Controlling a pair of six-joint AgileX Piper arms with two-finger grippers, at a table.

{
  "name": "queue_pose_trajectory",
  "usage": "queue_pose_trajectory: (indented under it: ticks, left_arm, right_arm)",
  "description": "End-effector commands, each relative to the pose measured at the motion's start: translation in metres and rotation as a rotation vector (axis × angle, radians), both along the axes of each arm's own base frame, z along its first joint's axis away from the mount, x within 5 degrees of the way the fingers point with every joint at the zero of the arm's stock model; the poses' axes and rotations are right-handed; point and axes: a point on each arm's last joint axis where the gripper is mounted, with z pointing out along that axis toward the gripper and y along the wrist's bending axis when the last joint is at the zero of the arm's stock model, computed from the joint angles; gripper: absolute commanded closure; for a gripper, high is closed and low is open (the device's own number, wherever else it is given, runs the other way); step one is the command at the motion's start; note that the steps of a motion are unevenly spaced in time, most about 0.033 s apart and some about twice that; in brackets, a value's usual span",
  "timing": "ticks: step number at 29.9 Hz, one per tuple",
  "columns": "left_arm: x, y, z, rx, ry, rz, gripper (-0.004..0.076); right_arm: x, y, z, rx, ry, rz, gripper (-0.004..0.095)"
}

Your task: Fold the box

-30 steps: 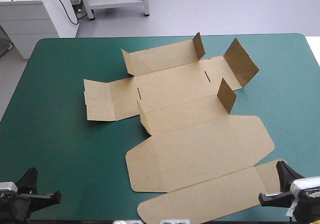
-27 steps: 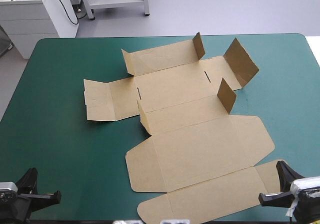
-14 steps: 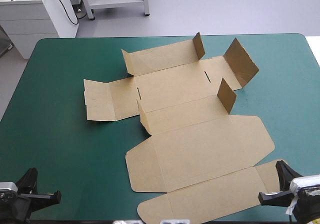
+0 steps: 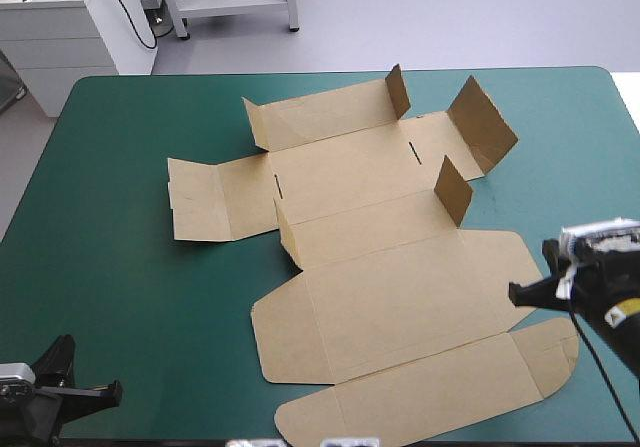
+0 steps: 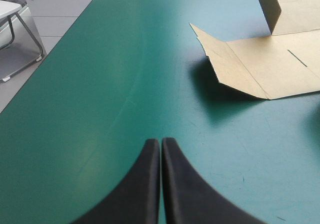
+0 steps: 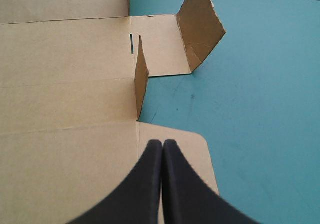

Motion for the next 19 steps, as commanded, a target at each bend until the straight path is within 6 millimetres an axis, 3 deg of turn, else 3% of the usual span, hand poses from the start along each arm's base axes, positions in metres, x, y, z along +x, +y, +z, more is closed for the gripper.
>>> queue_pose_trajectory:
  ticks: [1,12,19]
  left_arm:
    - [-0.002,0.000,0.013,-0.004,-0.101,-0.013,0.0731]
    - [-0.002,0.000,0.013,-0.004,-0.101,-0.013,0.0731]
    - [-0.002,0.000,0.013,-0.004,-0.101,-0.013,0.0731]
  right_arm:
    - [0.038,0.000,0.030,-0.009,-0.073,-0.009,0.0929]
    - [0.167,0.002,0.043,-0.094,0.029,-0.014,0.0929]
    - [0.239,-0.001,0.025,-0.147,0.058,-0.028,0.0922]
